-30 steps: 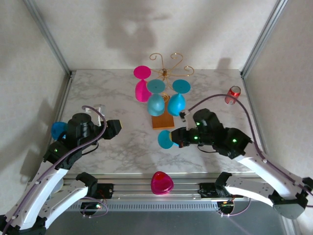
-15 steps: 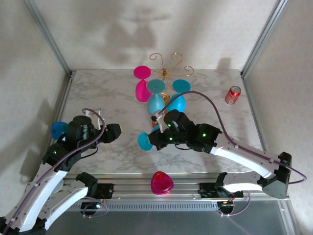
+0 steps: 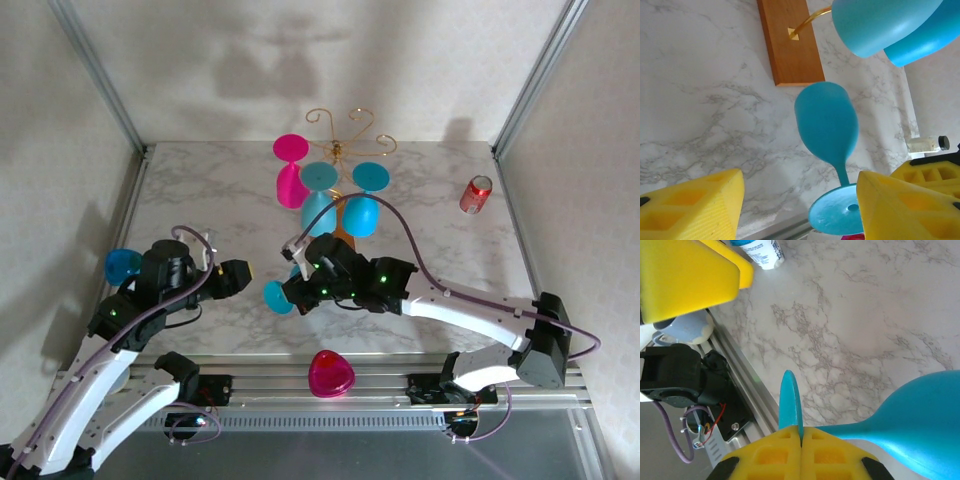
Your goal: Take the wine glass off the wine glass rack
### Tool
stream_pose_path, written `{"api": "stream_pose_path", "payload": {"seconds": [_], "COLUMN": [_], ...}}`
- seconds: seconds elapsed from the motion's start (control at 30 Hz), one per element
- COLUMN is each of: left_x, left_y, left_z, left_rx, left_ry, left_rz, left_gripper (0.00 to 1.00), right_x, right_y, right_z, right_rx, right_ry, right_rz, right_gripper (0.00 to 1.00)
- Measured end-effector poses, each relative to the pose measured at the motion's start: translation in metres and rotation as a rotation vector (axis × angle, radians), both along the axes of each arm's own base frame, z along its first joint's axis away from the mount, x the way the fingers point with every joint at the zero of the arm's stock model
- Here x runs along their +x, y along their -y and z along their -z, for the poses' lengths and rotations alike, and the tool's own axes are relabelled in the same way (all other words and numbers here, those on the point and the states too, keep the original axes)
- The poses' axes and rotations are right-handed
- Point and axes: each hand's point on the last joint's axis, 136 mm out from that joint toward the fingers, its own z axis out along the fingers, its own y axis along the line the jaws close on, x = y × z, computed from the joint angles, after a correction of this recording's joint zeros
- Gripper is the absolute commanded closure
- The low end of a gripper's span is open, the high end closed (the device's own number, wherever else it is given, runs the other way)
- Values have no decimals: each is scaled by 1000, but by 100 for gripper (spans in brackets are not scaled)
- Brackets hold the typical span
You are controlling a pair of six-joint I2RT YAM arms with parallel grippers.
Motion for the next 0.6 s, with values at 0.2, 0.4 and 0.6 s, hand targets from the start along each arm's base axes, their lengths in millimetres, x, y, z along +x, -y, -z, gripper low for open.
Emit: {"api": "stream_pose_path", "payload": {"seconds": [0.2,0.4,0.6], "left_x": [-5,-12,-15], "left_y": [3,7,10], "left_z": [5,14,17], "left_rx": [-26,-56,-82], "left_ry": [-42,-93,-125], "left_rz": [6,16,18], "left_gripper": [39,39,39], "right_x": [-1,0,2], "right_y": [-13,-25,-26], "right_z": [-8,-4,9], "right_rx": [34,32,5], "right_ry": [78,145,196], "right_rz": [-25,-49,-57], "right_gripper": [100,100,100]}}
